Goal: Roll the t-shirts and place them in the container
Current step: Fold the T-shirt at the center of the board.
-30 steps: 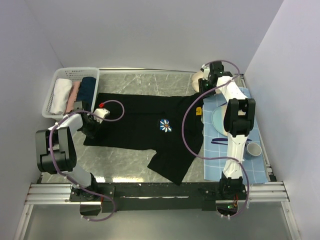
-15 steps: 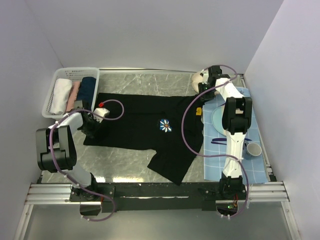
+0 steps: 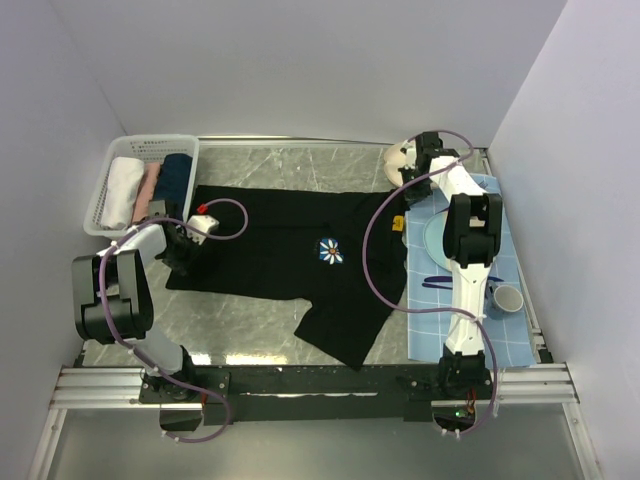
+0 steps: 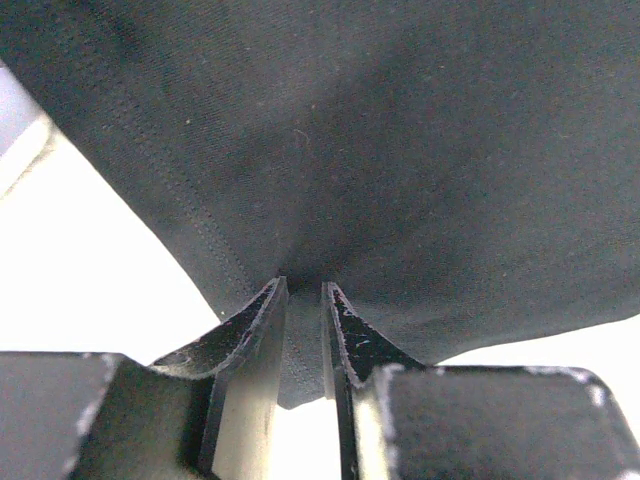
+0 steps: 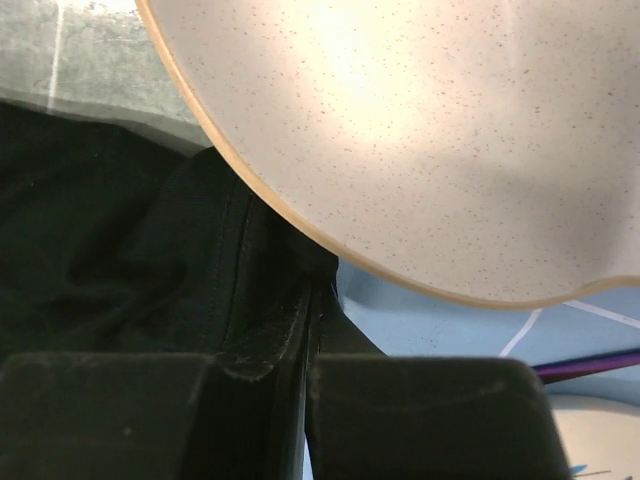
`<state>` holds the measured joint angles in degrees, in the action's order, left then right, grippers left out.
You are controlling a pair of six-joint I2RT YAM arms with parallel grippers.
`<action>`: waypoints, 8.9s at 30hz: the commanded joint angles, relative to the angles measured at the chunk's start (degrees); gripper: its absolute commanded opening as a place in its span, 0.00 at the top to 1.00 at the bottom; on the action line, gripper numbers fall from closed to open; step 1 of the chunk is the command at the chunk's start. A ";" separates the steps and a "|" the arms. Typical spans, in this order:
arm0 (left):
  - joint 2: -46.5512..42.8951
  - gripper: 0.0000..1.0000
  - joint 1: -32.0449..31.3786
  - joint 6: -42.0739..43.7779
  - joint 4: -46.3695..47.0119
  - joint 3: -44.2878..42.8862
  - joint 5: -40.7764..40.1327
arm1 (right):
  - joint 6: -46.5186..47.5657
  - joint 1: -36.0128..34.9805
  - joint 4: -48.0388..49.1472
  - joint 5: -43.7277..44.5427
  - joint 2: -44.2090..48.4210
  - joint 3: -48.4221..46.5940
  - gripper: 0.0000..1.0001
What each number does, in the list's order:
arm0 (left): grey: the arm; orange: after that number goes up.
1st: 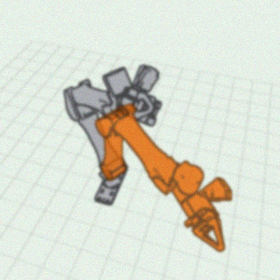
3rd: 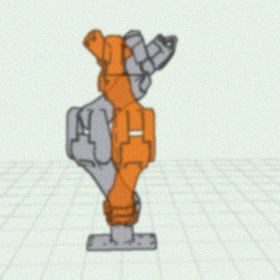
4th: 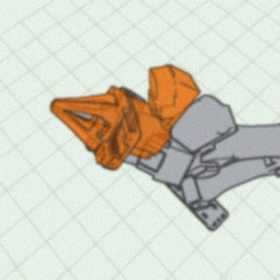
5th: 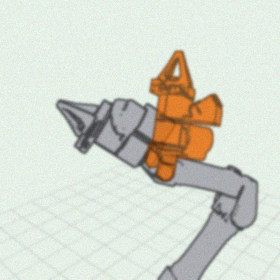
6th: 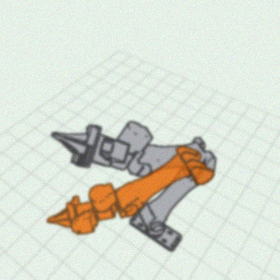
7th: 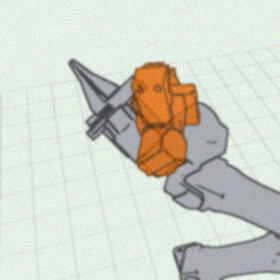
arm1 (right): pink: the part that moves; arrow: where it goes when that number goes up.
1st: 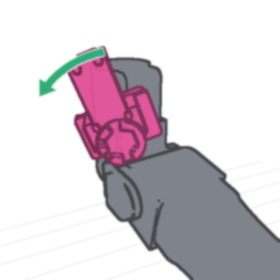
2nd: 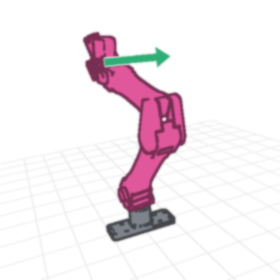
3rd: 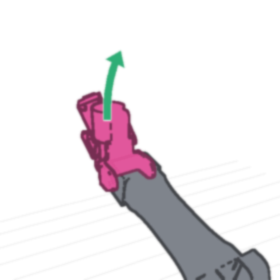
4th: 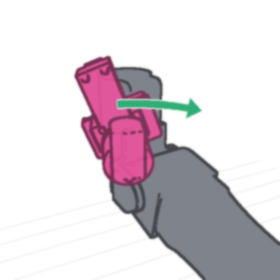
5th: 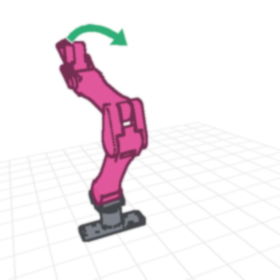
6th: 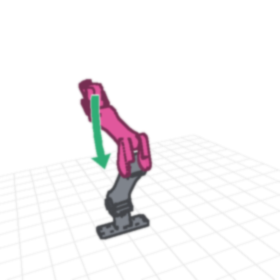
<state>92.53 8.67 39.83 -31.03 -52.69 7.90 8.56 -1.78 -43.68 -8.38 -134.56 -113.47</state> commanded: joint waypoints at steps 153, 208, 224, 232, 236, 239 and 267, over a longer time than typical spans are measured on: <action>-20.26 0.52 1.00 -5.90 -4.84 -6.12 8.79 | 34.74 -13.85 17.22 -20.01 59.47 50.11 0.28; -46.66 0.41 3.20 -20.23 -13.97 8.04 -2.55 | 48.50 -69.68 21.18 -6.82 75.32 89.32 0.99; -37.26 0.40 6.61 -8.01 -10.12 10.93 -0.25 | 36.88 -59.66 14.32 -9.11 76.39 73.39 1.00; -22.40 0.45 14.98 -8.02 -3.87 7.34 12.30 | 34.51 -58.34 15.11 -10.87 74.36 72.07 1.00; -20.46 0.46 15.15 -6.96 1.30 9.35 13.55 | 34.07 -57.55 15.38 -10.95 74.18 72.34 1.00; -19.59 0.47 15.15 -8.54 7.90 11.64 11.88 | 34.07 -56.58 15.12 -11.04 74.18 72.51 1.00; -21.41 0.99 15.33 0.94 -4.55 10.41 17.15 | 33.10 -53.68 3.35 -11.48 81.56 69.09 1.00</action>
<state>78.26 24.23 35.27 -27.22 -39.90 20.80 41.60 -55.81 -34.96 -19.05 -57.56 -40.05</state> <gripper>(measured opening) 0.021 0.007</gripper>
